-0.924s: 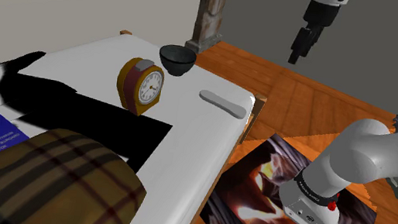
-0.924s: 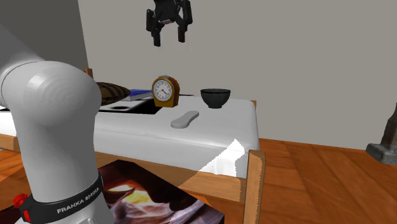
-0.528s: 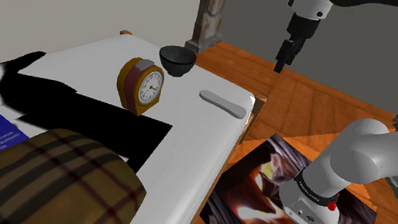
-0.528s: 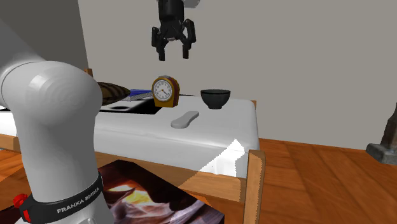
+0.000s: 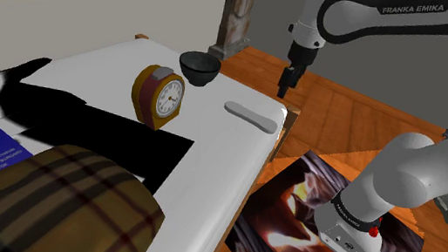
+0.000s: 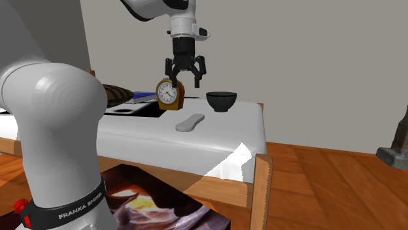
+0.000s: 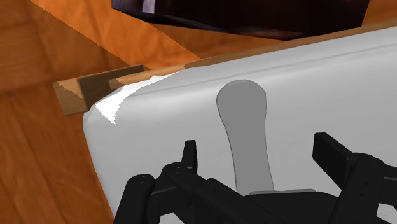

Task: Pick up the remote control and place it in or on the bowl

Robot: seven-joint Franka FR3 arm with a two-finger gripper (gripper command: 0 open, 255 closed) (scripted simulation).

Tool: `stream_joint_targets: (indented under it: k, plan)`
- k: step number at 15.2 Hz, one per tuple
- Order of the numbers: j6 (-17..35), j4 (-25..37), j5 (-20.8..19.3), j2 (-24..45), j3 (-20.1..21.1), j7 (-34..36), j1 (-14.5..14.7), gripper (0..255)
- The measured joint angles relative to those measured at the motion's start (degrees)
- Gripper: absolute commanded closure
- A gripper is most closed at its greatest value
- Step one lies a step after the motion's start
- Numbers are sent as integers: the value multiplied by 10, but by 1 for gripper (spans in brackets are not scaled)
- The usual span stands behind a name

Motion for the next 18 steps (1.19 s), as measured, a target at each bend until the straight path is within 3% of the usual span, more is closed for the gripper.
stream_joint_targets:
  k: [9, 18]
  plan:
    - [180, 2, 10, 173, 6, -20, 21, 0]
    - [263, -18, 10, 233, 9, -19, 24, 0]
